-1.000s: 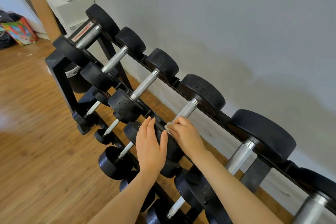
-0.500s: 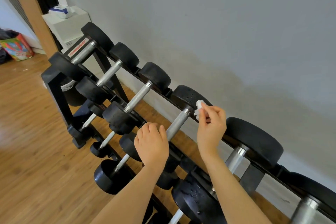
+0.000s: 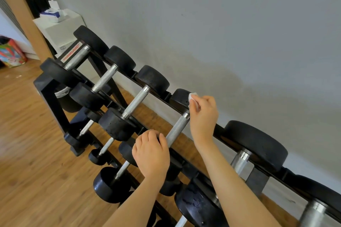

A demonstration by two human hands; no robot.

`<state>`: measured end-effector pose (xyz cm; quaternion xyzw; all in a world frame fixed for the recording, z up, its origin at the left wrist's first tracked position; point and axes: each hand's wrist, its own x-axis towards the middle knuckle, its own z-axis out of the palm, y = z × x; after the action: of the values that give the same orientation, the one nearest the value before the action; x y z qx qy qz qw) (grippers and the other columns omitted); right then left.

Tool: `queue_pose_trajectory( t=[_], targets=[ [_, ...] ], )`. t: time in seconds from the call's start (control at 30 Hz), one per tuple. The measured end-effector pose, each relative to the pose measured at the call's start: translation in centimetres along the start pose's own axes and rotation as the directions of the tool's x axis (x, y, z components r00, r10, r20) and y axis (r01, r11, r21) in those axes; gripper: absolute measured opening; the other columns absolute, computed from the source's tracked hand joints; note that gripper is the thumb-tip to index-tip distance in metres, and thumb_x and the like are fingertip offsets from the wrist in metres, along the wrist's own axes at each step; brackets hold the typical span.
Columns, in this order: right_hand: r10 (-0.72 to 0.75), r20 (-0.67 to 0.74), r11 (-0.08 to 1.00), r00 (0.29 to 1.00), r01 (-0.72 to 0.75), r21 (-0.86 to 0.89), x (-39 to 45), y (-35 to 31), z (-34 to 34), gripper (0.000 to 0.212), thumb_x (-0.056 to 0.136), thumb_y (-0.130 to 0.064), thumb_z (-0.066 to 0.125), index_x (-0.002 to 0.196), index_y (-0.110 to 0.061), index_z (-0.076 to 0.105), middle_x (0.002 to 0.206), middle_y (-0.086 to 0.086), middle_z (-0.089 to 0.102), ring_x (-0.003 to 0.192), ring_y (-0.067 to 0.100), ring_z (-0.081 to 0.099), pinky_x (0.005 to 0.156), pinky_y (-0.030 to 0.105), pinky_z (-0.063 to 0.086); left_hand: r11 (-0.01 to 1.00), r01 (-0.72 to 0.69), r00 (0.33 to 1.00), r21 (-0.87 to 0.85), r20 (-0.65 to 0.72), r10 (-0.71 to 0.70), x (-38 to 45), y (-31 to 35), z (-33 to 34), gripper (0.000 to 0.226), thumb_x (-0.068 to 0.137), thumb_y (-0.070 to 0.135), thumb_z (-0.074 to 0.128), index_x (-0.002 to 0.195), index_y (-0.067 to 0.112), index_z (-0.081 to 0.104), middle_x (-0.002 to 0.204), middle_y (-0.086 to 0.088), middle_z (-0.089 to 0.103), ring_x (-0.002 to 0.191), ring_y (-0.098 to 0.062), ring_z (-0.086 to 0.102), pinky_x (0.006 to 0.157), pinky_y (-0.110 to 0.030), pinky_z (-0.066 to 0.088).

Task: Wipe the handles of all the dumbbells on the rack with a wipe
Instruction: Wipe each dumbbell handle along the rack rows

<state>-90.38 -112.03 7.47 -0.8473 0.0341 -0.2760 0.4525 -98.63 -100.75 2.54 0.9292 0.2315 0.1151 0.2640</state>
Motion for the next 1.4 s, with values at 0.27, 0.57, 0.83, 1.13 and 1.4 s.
queue_pose_trajectory(
  t=[0.27, 0.57, 0.83, 1.13, 1.4],
  targets=[
    [-0.244, 0.237, 0.93, 0.941, 0.296, -0.219, 2.5, -0.5, 1.4, 0.016, 0.088, -0.012, 0.066, 0.101, -0.006, 0.073, 0.104, 0.009, 0.065, 0.095, 0.02, 0.058, 0.07, 0.021, 0.051, 0.999, -0.003, 1.0, -0.039, 0.009, 0.004, -0.1, -0.1, -0.2, 0.024, 0.096, 0.036, 0.042, 0.096, 0.027, 0.064, 0.104, 0.012, 0.062, 0.107, -0.015, 0.053, 0.097, -0.039, 0.039],
    [-0.403, 0.435, 0.802, 0.805, 0.54, -0.257, 1.8, 0.6, -0.4, 0.031, 0.066, -0.007, 0.084, 0.095, -0.005, 0.076, 0.093, 0.008, 0.074, 0.086, 0.026, 0.068, 0.071, 0.034, 0.059, 0.999, 0.001, 1.0, -0.051, -0.014, -0.002, -0.1, -0.1, -0.2, 0.013, 0.095, 0.032, 0.052, 0.095, 0.028, 0.065, 0.099, 0.013, 0.063, 0.105, -0.015, 0.055, 0.097, -0.039, 0.039],
    [-0.232, 0.406, 0.889, 0.884, 0.362, -0.281, 4.7, -0.6, 1.4, 0.024, 0.096, -0.019, 0.056, 0.112, -0.009, 0.07, 0.11, 0.005, 0.069, 0.106, 0.018, 0.056, 0.083, 0.018, 0.039, 0.999, 0.024, 0.999, -0.046, 0.039, -0.022, 0.0, 0.0, -0.4, 0.017, 0.097, 0.035, 0.049, 0.099, 0.029, 0.065, 0.102, 0.015, 0.061, 0.109, -0.014, 0.052, 0.102, -0.037, 0.034],
    [-0.275, 0.382, 0.892, 0.882, 0.382, -0.241, 1.1, 1.2, -1.4, 0.025, 0.086, -0.018, 0.066, 0.11, -0.01, 0.071, 0.107, 0.004, 0.071, 0.101, 0.016, 0.06, 0.082, 0.02, 0.045, 0.998, 0.017, 0.999, -0.057, 0.034, -0.016, 0.1, 0.1, -0.5, 0.018, 0.098, 0.033, 0.049, 0.1, 0.026, 0.065, 0.104, 0.011, 0.063, 0.111, -0.016, 0.052, 0.101, -0.038, 0.033],
    [-0.206, 0.282, 0.94, 0.937, 0.269, -0.208, -2.1, 2.1, -5.8, 0.022, 0.088, -0.011, 0.066, 0.11, -0.01, 0.071, 0.107, 0.002, 0.07, 0.103, 0.012, 0.056, 0.082, 0.025, 0.053, 0.999, -0.042, 0.992, 0.022, 0.121, 0.039, 0.3, -0.1, -1.0, 0.032, 0.101, 0.036, 0.036, 0.108, 0.023, 0.064, 0.117, 0.007, 0.06, 0.116, -0.017, 0.049, 0.105, -0.037, 0.034]
  ],
)
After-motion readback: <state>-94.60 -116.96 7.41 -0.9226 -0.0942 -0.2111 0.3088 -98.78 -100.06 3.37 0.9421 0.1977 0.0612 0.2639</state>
